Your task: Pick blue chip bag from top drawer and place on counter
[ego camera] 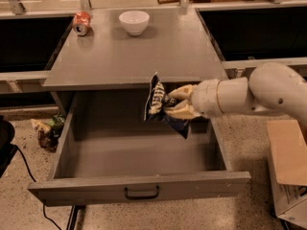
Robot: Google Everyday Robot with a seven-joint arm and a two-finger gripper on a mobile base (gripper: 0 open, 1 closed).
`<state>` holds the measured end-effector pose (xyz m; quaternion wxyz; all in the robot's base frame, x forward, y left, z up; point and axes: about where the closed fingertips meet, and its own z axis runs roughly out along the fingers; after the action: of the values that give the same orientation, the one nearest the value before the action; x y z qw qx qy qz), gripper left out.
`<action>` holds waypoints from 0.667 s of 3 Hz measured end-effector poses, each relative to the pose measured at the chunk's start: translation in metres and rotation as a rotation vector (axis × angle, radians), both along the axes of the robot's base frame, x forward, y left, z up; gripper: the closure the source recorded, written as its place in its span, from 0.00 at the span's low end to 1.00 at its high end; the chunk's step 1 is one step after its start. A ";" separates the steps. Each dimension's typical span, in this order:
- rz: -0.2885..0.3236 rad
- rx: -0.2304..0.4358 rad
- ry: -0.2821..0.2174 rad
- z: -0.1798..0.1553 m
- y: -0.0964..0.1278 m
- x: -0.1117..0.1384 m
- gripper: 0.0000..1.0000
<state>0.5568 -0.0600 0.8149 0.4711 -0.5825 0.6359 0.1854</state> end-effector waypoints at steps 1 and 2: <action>0.076 -0.118 -0.115 0.049 0.019 0.024 1.00; 0.160 -0.215 -0.232 0.099 0.048 0.053 1.00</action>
Offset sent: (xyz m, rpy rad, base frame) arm 0.0804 0.0605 0.1448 -0.3380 -0.3427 0.2286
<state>0.6094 -0.0118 0.9140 0.4600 -0.6960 0.5448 0.0847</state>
